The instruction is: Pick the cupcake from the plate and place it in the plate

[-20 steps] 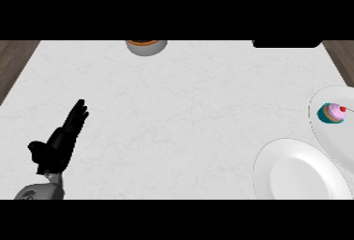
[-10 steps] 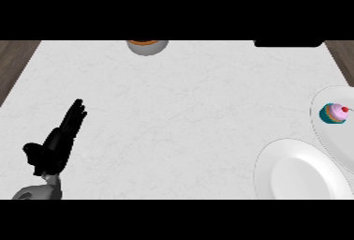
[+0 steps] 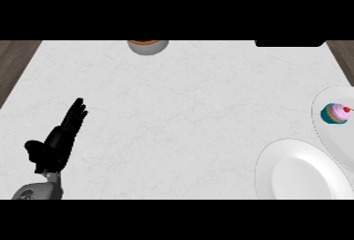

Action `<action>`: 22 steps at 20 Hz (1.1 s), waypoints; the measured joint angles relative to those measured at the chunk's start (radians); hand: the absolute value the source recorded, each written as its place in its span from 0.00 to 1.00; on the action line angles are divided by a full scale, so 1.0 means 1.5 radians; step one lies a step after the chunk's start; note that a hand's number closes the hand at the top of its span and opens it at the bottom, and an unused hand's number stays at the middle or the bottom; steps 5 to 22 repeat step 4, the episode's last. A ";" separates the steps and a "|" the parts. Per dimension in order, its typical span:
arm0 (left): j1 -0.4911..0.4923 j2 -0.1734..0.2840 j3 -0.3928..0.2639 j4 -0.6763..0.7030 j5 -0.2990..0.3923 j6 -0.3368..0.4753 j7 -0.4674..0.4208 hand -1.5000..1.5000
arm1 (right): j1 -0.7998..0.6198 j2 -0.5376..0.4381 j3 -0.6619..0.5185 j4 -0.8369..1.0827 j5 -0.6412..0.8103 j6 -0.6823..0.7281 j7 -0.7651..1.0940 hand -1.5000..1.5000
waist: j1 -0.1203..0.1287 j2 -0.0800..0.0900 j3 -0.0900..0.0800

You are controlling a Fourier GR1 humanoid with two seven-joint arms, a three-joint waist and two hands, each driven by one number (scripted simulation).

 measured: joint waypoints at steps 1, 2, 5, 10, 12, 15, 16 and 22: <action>-0.007 0.000 0.001 0.002 0.001 0.000 0.003 0.50 | 0.004 0.000 0.002 0.002 0.002 -0.004 -0.006 0.00 | -0.001 0.000 0.000; -0.009 0.000 0.002 0.002 0.001 0.001 0.007 0.50 | 0.009 0.002 0.003 0.004 0.003 -0.007 -0.014 0.00 | -0.002 0.000 0.000; -0.009 0.000 0.000 0.001 0.001 0.000 0.007 0.50 | 0.014 0.003 0.008 0.008 0.008 -0.014 -0.024 0.00 | -0.001 0.000 0.001; -0.009 0.000 0.000 0.001 0.001 0.000 0.007 0.50 | 0.014 0.003 0.008 0.008 0.008 -0.014 -0.024 0.00 | -0.001 0.000 0.001; -0.009 0.000 0.000 0.001 0.001 0.000 0.007 0.50 | 0.014 0.003 0.008 0.008 0.008 -0.014 -0.024 0.00 | -0.001 0.000 0.001; -0.009 0.000 0.000 0.001 0.001 0.000 0.007 0.50 | 0.014 0.003 0.008 0.008 0.008 -0.014 -0.024 0.00 | -0.001 0.000 0.001; -0.009 0.000 0.000 0.001 0.001 0.000 0.007 0.50 | 0.014 0.003 0.008 0.008 0.008 -0.014 -0.024 0.00 | -0.001 0.000 0.001; -0.009 0.000 0.000 0.001 0.001 0.000 0.007 0.50 | 0.014 0.003 0.008 0.008 0.008 -0.014 -0.024 0.00 | -0.001 0.000 0.001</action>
